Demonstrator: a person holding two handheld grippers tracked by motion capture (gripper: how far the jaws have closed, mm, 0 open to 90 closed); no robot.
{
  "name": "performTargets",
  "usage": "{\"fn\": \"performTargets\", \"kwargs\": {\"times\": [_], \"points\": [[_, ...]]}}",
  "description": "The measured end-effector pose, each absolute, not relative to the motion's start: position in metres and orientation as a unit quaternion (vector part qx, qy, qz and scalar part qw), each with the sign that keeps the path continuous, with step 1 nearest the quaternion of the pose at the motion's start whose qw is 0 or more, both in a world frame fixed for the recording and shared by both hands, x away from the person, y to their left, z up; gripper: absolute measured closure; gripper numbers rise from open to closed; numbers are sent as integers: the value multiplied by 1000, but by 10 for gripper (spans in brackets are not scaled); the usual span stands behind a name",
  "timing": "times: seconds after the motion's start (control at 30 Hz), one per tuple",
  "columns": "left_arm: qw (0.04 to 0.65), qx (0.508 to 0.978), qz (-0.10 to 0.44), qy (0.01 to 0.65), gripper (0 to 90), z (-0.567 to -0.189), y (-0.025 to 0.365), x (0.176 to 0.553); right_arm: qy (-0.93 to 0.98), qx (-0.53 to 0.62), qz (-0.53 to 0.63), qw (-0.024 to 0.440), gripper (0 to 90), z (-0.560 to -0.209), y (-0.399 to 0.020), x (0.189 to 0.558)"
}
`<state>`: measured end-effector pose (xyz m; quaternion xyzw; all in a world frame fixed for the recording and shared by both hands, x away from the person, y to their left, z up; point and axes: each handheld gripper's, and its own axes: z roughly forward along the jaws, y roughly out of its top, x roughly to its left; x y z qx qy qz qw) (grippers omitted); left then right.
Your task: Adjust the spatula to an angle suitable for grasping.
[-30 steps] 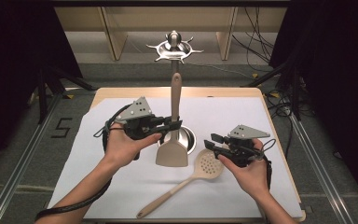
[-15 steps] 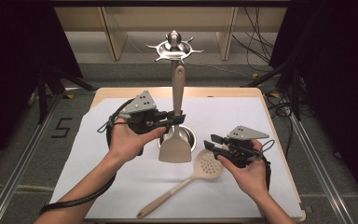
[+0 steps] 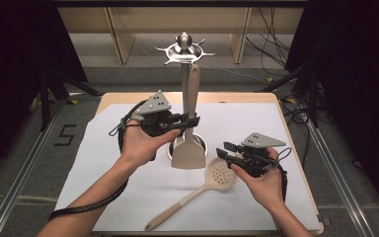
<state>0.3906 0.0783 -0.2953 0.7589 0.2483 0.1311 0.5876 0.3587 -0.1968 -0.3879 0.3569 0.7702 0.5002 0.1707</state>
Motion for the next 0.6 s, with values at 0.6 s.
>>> {"fn": "performTargets", "kwargs": {"times": [0.6], "points": [[585, 755, 129, 265, 776, -299, 81, 399, 773, 349, 499, 176, 617, -388, -199, 361]]}}
